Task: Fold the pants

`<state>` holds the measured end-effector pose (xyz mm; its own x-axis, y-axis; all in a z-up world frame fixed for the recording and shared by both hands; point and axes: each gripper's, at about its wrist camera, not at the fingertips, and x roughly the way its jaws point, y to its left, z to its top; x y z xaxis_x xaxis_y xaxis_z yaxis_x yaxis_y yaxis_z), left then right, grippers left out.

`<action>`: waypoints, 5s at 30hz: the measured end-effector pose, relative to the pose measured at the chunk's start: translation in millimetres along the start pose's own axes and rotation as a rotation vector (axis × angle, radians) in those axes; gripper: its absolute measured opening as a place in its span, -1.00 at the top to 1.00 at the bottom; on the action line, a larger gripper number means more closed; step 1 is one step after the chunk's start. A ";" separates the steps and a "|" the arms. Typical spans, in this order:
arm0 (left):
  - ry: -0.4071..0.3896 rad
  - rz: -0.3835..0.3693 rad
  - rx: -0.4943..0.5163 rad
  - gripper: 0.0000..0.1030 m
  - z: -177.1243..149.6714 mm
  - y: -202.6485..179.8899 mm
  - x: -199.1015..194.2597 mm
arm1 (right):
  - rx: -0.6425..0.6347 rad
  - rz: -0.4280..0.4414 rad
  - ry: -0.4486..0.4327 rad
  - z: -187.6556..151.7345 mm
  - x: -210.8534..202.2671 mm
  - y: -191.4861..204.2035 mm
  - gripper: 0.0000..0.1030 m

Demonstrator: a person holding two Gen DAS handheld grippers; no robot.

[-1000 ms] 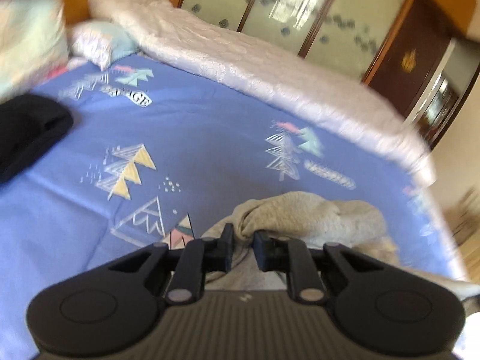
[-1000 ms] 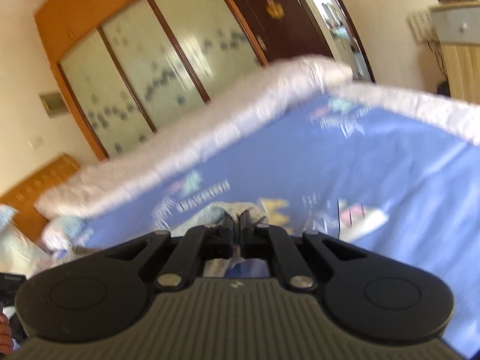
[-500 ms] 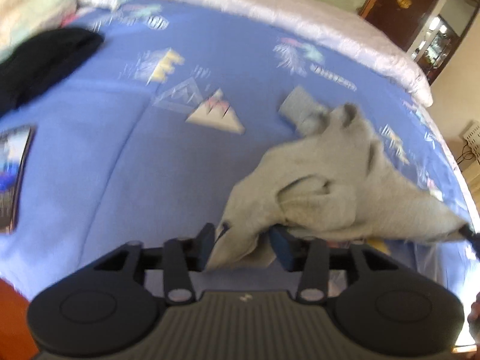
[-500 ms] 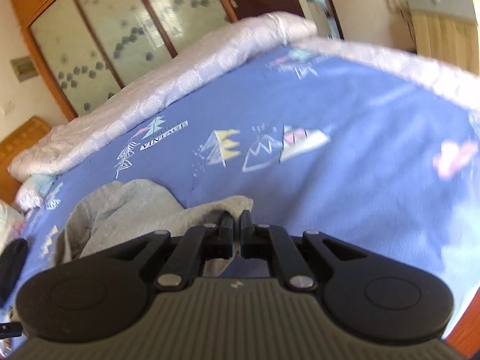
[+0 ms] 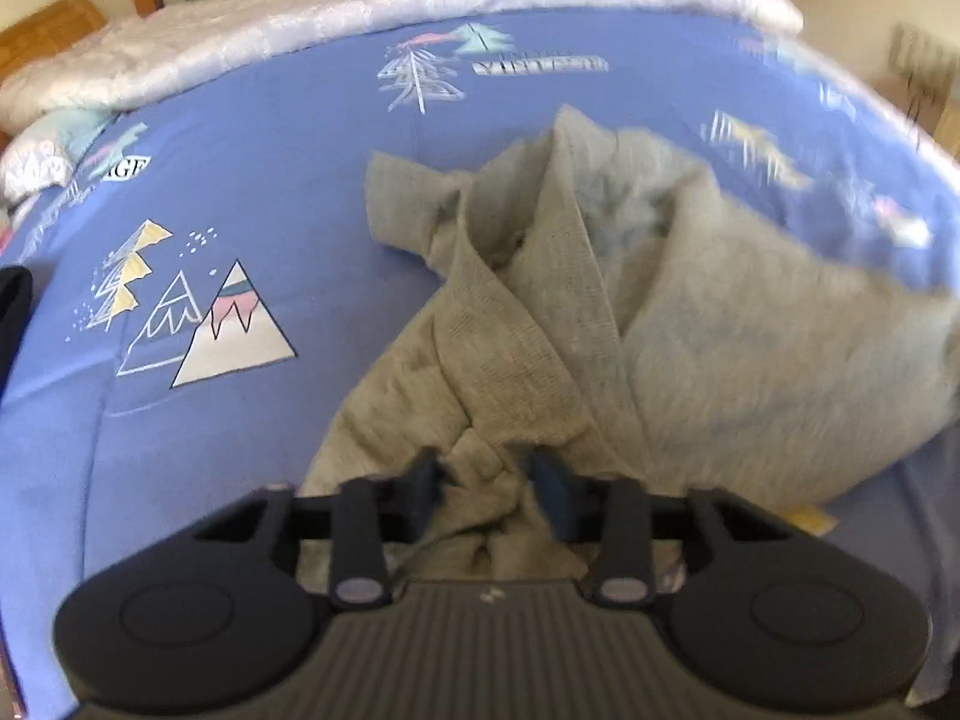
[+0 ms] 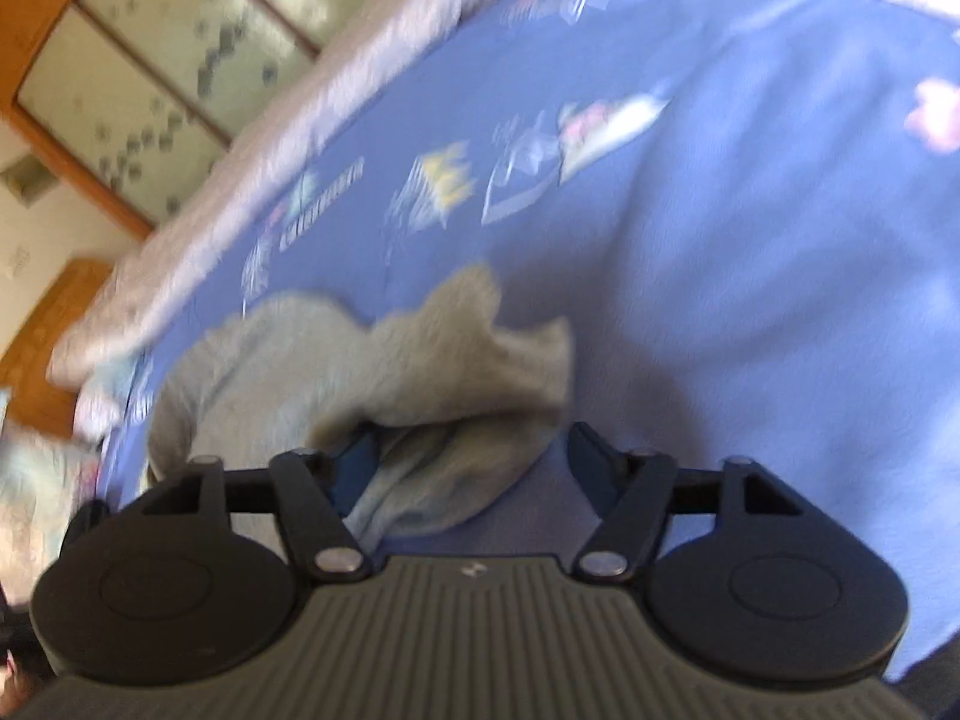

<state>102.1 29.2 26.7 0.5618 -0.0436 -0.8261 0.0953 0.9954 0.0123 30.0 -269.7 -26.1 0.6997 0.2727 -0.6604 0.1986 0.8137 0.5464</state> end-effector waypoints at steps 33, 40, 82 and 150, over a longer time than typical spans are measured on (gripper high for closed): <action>-0.149 0.013 -0.797 0.61 -80.9 200.8 -54.5 | -0.030 0.162 0.203 -7.6 97.8 107.7 -0.36; -0.140 -0.044 -0.736 0.73 -77.3 171.5 -63.5 | -0.012 0.135 0.164 5.4 118.1 137.9 0.84; 0.154 -0.377 -0.786 0.96 -96.8 103.1 9.2 | 0.067 -0.108 -0.204 64.0 -5.0 -29.7 -0.18; -0.101 -0.058 -0.759 0.50 -82.4 146.3 -103.0 | 0.212 -0.175 -0.370 113.6 -63.9 -115.7 0.04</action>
<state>-9.5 186.4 67.2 0.6488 -0.0690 -0.7579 -0.4427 0.7759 -0.4495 40.2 -439.6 11.4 0.8334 -0.0920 -0.5450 0.4445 0.6975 0.5620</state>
